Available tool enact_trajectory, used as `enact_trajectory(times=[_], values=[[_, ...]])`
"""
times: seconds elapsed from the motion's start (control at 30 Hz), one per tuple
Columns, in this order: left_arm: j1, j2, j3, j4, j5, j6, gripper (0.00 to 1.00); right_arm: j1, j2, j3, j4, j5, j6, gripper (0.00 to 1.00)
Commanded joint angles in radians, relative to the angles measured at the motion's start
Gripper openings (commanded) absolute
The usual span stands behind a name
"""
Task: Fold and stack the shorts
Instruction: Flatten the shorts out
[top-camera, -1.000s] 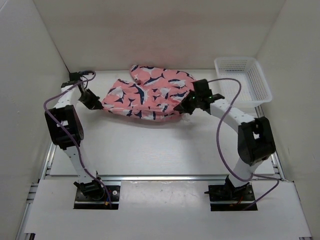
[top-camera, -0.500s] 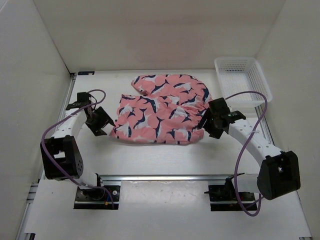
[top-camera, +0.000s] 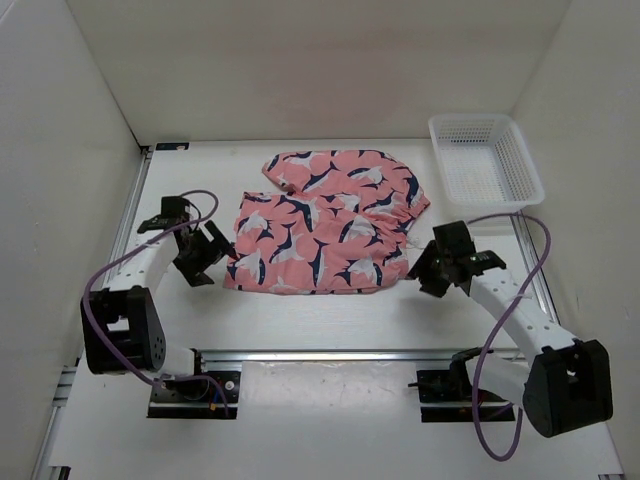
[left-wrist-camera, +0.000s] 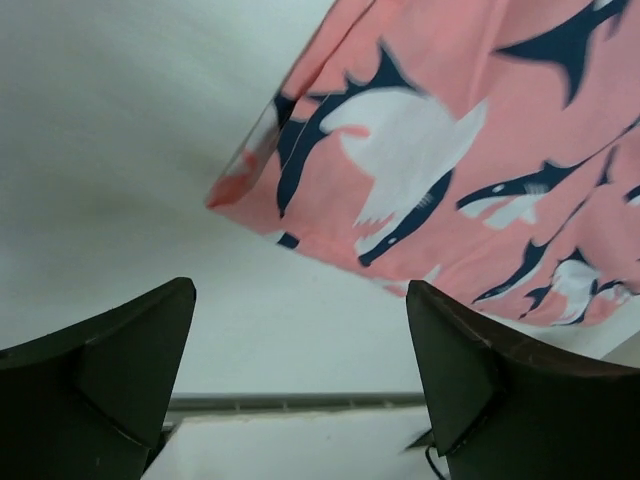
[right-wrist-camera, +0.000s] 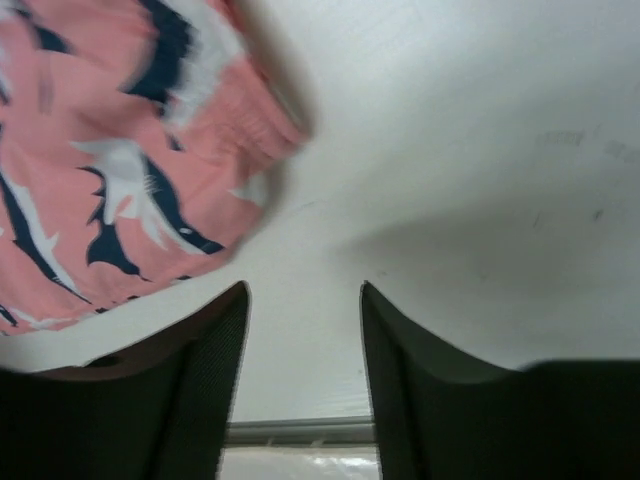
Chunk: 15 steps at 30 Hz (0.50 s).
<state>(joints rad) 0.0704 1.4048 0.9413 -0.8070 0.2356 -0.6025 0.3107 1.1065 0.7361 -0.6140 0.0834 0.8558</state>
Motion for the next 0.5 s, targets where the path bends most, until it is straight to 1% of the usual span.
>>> enact_trajectory(times=[0.0, 0.03, 0.1, 0.13, 0.17, 0.23, 0.33, 0.43, 0.47], values=[[-0.027, 0.016, -0.027, 0.037, -0.008, -0.025, 1.00, -0.036, -0.031, -0.136, 0.162, -0.227, 0.103, 0.59], [-0.027, 0.041, -0.036, 0.049, -0.009, -0.025, 1.00, -0.059, -0.031, -0.154, 0.189, -0.273, 0.112, 0.70], [-0.027, 0.052, -0.036, 0.063, -0.009, -0.025, 1.00, -0.081, -0.031, -0.165, 0.217, -0.283, 0.112, 0.78], [-0.037, 0.063, -0.045, 0.083, -0.009, -0.025, 1.00, -0.099, -0.031, -0.165, 0.217, -0.283, 0.112, 0.87], [-0.037, 0.072, -0.045, 0.094, -0.009, -0.025, 1.00, -0.110, -0.031, -0.156, 0.217, -0.283, 0.097, 0.90], [-0.047, 0.107, -0.045, 0.103, -0.009, -0.025, 1.00, -0.143, -0.010, -0.147, 0.238, -0.303, 0.083, 0.93], [-0.067, 0.151, -0.056, 0.129, -0.027, -0.040, 0.91, -0.174, 0.056, -0.147, 0.304, -0.346, 0.072, 0.93], [-0.067, 0.160, -0.094, 0.179, -0.036, -0.080, 0.86, -0.174, 0.133, -0.138, 0.364, -0.370, 0.072, 0.92], [-0.078, 0.160, -0.104, 0.192, -0.036, -0.089, 0.85, -0.174, 0.168, -0.138, 0.381, -0.388, 0.072, 0.90]])
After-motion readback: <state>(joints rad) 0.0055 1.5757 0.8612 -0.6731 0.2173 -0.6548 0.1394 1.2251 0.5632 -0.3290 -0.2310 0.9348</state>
